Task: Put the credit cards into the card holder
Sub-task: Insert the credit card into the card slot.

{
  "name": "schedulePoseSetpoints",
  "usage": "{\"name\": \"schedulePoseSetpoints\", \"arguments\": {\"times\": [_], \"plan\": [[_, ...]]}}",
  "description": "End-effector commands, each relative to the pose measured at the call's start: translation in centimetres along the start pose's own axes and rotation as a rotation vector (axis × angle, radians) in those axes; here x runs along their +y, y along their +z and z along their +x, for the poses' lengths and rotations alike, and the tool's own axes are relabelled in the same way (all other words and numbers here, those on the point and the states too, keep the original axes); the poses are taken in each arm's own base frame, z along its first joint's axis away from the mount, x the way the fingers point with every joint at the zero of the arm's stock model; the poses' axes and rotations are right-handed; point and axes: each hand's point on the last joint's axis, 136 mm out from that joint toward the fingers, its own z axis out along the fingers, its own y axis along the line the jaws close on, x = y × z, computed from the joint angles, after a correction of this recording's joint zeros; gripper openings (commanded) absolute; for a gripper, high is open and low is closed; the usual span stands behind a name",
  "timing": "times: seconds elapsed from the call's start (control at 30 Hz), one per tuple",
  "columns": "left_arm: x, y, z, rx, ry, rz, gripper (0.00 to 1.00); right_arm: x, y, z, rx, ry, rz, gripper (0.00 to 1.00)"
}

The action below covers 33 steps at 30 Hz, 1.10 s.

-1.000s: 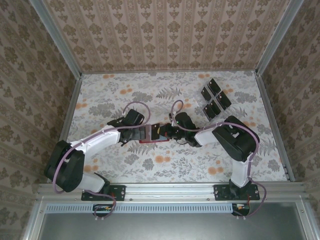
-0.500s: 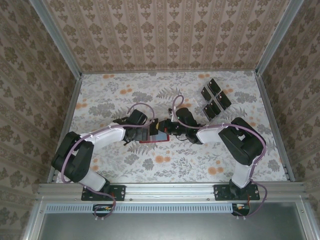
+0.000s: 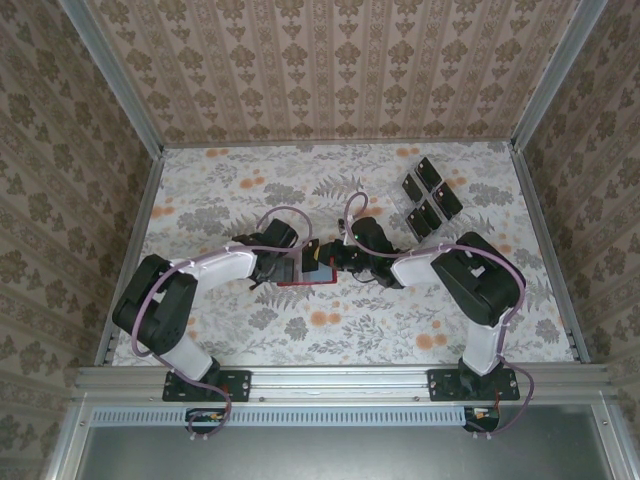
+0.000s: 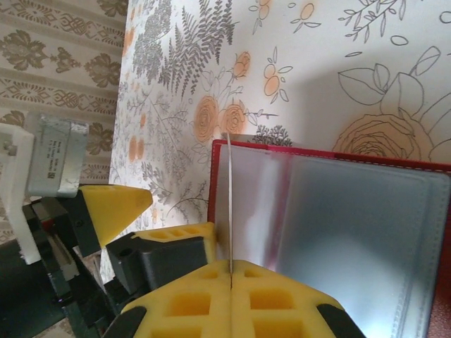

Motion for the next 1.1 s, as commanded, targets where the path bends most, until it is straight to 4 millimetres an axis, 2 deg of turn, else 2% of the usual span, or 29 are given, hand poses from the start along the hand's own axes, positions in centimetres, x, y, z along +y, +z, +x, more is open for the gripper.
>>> {"name": "schedulePoseSetpoints", "arguments": {"times": [0.0, 0.4, 1.07], "plan": [[0.4, 0.1, 0.6, 0.022, -0.002, -0.033, 1.0, -0.9, 0.2, -0.4, -0.032, -0.021, 0.012, 0.0], [0.2, 0.2, 1.0, 0.025, -0.008, -0.024, 1.0, -2.2, 1.0, 0.1, -0.026, -0.012, 0.024, 0.0], [0.3, 0.2, 1.3, 0.026, -0.007, -0.025, 1.0, -1.9, 1.8, 2.0, 0.023, 0.005, -0.002, 0.0]]}}
